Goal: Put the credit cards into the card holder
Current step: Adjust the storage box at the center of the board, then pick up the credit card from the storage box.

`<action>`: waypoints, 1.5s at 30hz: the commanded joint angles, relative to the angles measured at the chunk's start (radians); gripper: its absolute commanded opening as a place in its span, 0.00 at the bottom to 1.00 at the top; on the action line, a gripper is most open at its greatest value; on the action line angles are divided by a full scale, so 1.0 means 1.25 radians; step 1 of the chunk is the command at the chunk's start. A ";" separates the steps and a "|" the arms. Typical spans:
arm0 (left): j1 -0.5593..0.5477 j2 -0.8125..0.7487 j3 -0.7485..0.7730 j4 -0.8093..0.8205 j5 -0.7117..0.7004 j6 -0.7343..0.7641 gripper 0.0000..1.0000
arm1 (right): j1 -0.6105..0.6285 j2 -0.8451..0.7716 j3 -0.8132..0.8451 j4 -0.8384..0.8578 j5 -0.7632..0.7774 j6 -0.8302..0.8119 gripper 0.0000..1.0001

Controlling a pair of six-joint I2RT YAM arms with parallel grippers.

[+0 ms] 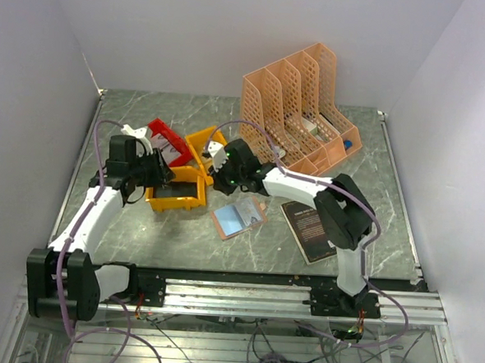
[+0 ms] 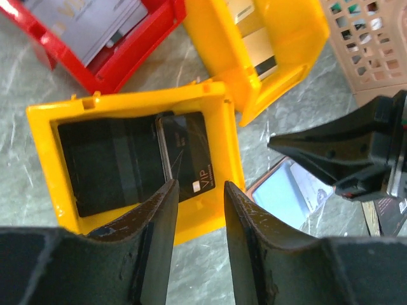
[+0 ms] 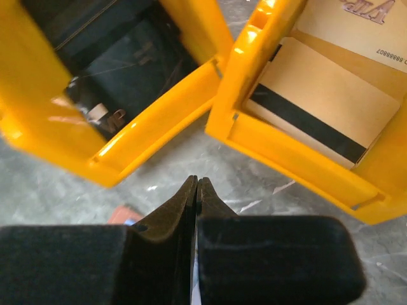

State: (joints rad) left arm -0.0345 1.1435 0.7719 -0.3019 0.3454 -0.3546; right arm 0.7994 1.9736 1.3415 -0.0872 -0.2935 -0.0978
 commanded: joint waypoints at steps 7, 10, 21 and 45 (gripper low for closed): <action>0.017 0.057 0.010 -0.008 0.038 -0.038 0.40 | 0.068 0.116 0.092 0.025 0.101 0.084 0.00; 0.017 0.082 0.016 -0.038 0.019 -0.031 0.39 | 0.092 0.123 0.094 0.029 0.083 0.098 0.00; 0.017 0.142 0.011 -0.065 -0.056 0.016 0.45 | 0.140 0.130 0.100 0.054 0.029 0.115 0.00; 0.048 0.381 0.106 -0.074 0.074 0.200 0.66 | 0.139 0.160 0.107 0.075 0.031 0.117 0.00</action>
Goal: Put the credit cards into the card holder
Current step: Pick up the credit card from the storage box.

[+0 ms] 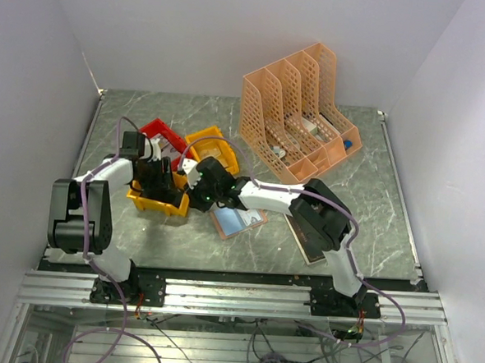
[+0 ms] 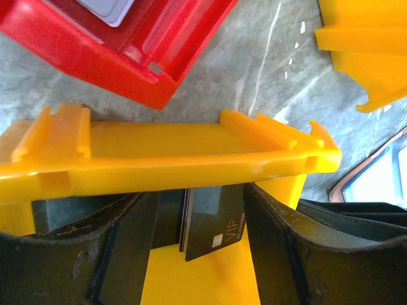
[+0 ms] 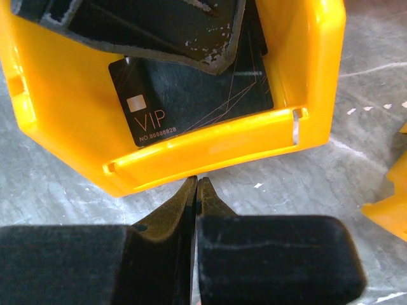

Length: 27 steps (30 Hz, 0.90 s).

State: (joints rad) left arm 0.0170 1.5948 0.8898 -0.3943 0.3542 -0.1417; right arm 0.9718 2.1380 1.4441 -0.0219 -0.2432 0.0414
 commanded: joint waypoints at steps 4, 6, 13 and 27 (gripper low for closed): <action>0.006 0.027 0.000 -0.002 0.130 0.041 0.63 | 0.001 0.032 0.024 0.024 -0.010 0.003 0.00; 0.006 0.026 0.002 -0.005 0.157 0.045 0.59 | 0.000 0.032 0.025 0.024 -0.010 0.001 0.00; 0.006 -0.027 0.000 0.014 0.242 0.026 0.54 | -0.007 0.022 0.023 0.026 -0.010 -0.002 0.00; 0.006 -0.010 -0.017 0.024 0.283 0.019 0.44 | -0.028 0.004 0.021 0.028 -0.022 0.002 0.00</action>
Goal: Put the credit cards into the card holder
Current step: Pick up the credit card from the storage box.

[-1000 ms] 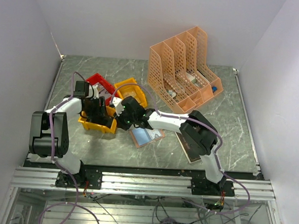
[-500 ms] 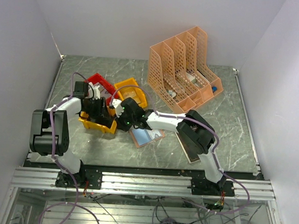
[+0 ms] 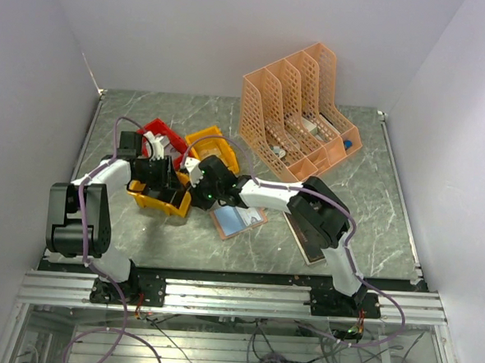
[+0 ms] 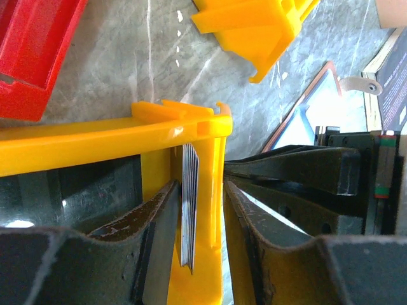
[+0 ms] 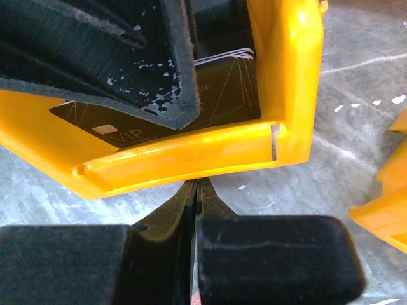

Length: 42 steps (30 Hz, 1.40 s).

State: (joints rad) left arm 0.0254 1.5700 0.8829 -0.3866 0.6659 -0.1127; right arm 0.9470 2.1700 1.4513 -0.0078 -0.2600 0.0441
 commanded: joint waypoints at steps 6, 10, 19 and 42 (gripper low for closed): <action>-0.002 0.027 -0.002 0.003 -0.011 0.001 0.47 | -0.010 -0.021 0.017 0.016 -0.013 0.002 0.00; -0.011 0.038 0.003 -0.003 -0.037 0.003 0.46 | -0.009 -0.018 0.017 0.016 -0.015 0.002 0.00; -0.067 0.071 0.010 0.027 -0.094 -0.014 0.37 | -0.010 -0.017 0.019 0.012 -0.016 0.000 0.00; 0.047 0.043 0.048 -0.057 0.067 0.069 0.11 | -0.013 -0.033 0.018 0.010 -0.020 -0.016 0.00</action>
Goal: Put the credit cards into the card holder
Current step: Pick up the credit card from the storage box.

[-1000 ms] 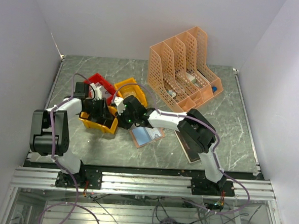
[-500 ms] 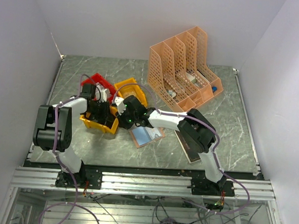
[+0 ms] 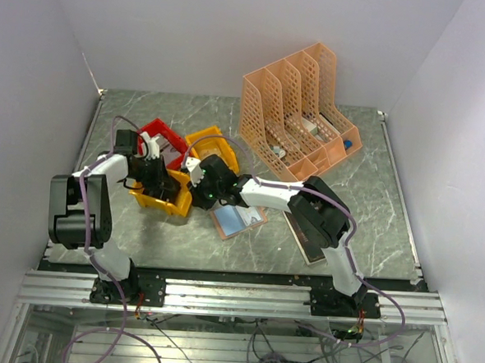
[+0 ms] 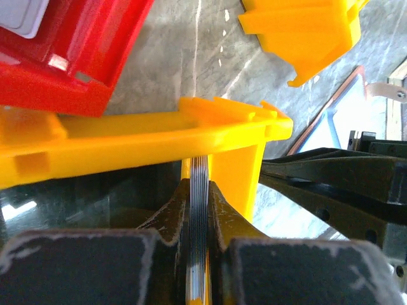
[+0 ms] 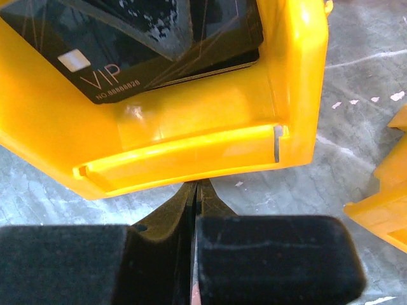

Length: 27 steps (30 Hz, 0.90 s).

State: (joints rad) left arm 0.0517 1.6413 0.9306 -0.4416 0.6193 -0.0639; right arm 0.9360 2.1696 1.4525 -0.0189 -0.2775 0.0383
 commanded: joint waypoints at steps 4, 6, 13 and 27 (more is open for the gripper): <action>0.029 -0.001 -0.004 0.007 0.126 0.027 0.19 | -0.005 -0.034 0.017 0.019 -0.006 -0.012 0.00; 0.029 0.000 -0.007 0.012 0.127 0.026 0.26 | -0.006 -0.034 0.018 0.019 -0.005 -0.012 0.00; 0.029 -0.001 -0.012 0.010 0.117 0.031 0.33 | -0.009 -0.033 0.019 0.018 -0.008 -0.012 0.00; 0.078 -0.044 0.001 -0.009 0.131 0.025 0.31 | -0.012 -0.034 0.019 0.015 -0.015 -0.011 0.00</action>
State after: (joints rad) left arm 0.1143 1.6325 0.9203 -0.4397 0.7319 -0.0414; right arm 0.9257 2.1677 1.4528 -0.0124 -0.2848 0.0322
